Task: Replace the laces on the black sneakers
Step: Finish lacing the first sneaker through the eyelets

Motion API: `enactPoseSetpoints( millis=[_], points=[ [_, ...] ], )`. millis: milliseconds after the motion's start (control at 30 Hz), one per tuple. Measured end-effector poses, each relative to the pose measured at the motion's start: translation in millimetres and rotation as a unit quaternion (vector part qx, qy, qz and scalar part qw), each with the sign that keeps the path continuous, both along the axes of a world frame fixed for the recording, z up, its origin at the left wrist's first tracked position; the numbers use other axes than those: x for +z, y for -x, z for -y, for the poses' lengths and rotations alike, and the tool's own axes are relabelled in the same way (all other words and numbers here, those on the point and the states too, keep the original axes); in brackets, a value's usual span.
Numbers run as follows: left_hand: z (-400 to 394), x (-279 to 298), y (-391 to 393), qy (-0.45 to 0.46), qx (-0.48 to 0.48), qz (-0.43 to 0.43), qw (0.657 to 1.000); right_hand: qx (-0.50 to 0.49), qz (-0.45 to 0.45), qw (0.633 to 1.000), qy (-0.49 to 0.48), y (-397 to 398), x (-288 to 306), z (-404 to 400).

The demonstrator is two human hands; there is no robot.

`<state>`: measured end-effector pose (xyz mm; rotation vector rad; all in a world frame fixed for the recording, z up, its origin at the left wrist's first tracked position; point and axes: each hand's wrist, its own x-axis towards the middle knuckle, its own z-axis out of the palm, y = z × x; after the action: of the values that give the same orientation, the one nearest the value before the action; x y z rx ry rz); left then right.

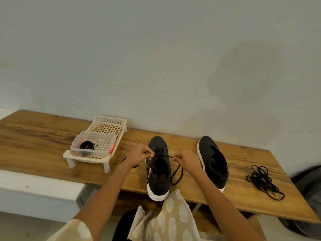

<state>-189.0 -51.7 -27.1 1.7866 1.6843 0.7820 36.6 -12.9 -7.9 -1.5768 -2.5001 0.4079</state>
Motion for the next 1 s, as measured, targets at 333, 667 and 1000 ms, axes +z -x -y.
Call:
enactPoseSetpoints(
  millis=[333, 667, 1000],
  points=[
    [5.5, 2.4, -13.7, -0.004, -0.005, -0.023, 1.0, -0.21, -0.556, 0.741, 0.314, 21.6, 0.5, 11.3],
    [3.4, 11.1, -31.1, -0.017, 0.043, -0.118, 0.992, -0.301, -0.566, 0.739, 0.207, 27.7, 15.9, -15.2],
    [4.5, 2.0, -39.1, -0.007, 0.095, -0.058, 0.994, -0.238, -0.194, 0.915, 0.262, 19.6, -7.9, 19.3]
  ],
)
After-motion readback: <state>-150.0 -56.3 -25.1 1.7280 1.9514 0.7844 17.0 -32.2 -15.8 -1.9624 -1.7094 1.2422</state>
